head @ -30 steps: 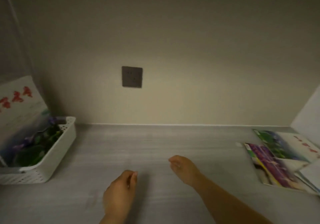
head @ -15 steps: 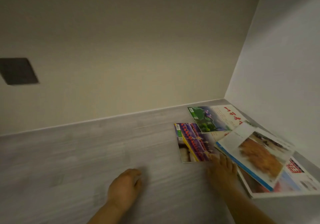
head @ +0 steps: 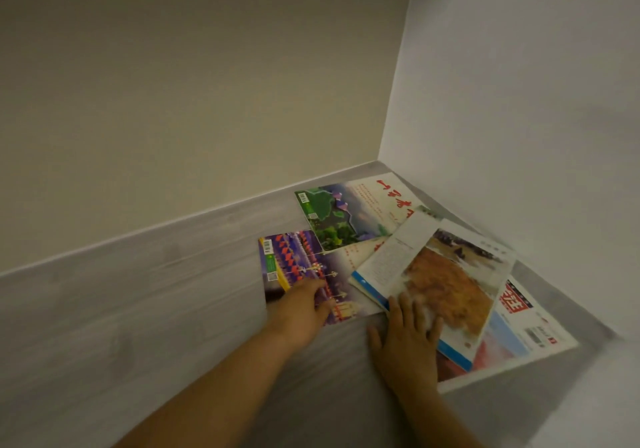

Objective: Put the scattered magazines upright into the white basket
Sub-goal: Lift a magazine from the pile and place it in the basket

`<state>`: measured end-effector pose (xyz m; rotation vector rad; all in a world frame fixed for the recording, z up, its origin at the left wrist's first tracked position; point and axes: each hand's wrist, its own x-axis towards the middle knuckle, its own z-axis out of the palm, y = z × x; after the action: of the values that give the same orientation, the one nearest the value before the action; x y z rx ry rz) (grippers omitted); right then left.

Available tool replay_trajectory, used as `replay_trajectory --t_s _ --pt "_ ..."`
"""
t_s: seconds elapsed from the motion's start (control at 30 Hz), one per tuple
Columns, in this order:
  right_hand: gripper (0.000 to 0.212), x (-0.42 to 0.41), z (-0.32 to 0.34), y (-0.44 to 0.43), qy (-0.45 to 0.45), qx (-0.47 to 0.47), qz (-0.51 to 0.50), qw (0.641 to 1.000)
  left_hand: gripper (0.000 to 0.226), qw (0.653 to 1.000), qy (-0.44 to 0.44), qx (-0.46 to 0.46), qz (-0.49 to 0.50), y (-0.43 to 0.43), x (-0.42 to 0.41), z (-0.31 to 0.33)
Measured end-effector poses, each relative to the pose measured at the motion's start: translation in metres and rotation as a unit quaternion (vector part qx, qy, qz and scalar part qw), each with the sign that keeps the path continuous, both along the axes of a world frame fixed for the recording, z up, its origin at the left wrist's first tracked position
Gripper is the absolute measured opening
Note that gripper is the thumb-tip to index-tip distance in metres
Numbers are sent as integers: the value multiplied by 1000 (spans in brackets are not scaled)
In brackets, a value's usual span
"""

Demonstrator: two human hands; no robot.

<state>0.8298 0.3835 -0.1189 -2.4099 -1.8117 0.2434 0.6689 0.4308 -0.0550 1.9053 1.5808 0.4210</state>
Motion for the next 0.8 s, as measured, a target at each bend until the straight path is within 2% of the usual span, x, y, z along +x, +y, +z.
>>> replay_trajectory --t_s 0.13,0.3,0.47,0.63,0.73,0.8 --pt "62 1 -4 3 -5 8 3 1000 33 998 -29 -48 -6 33 48 -3" --pt "61 4 -7 4 -2 11 17 1000 56 991 -47 -125 -22 64 74 -8" --pt "60 4 -5 3 19 13 34 999 48 988 2 -155 -25 81 84 -13" --pt "59 6 -4 0 37 25 45 998 36 992 54 -105 -41 73 93 -16" --pt "56 7 0 -2 71 48 41 996 32 998 17 -59 -9 59 93 -14" --pt "53 7 4 -6 103 72 29 992 31 998 -40 -47 23 48 85 -9"
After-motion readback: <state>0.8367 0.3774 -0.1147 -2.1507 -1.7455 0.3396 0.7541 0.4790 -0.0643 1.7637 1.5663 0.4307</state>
